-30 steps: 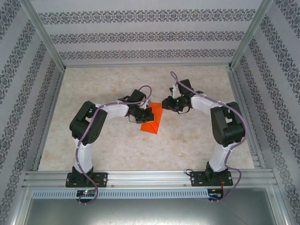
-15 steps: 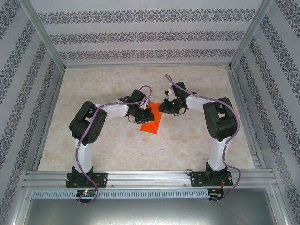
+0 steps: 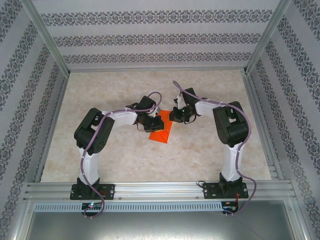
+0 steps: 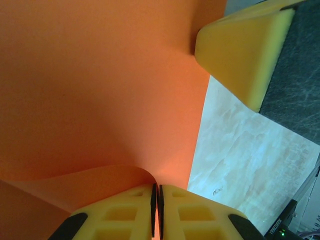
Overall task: Fold a paper plane with a square sheet of paper (pick it up from the middle)
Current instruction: Fold the triangle a second time at the center of the table.
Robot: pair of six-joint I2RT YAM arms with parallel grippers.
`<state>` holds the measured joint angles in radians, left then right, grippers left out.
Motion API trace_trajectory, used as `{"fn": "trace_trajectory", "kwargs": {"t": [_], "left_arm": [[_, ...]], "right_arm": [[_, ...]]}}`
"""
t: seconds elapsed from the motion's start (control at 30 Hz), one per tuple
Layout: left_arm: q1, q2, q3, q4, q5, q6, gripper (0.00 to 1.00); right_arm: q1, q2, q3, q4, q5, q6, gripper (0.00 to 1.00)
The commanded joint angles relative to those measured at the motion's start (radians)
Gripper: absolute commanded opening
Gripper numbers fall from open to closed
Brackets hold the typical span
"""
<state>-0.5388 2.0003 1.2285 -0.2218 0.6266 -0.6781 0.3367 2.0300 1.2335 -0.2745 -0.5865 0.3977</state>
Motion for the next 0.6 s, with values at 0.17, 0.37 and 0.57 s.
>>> {"fn": "trace_trajectory", "kwargs": {"t": [0.17,0.37,0.57], "left_arm": [[-0.021,-0.050,0.005,-0.037,-0.008,0.003,0.19],[-0.022,-0.037,0.018,-0.041,-0.010,0.005,0.19],[-0.021,-0.017,0.039,-0.050,-0.015,0.011,0.18]], "right_arm": [[0.021,0.025,0.026,-0.060,0.035,-0.071,0.10],[0.025,0.029,0.030,-0.073,0.046,-0.080,0.09],[0.031,0.026,0.029,-0.077,0.052,-0.084,0.09]]}}
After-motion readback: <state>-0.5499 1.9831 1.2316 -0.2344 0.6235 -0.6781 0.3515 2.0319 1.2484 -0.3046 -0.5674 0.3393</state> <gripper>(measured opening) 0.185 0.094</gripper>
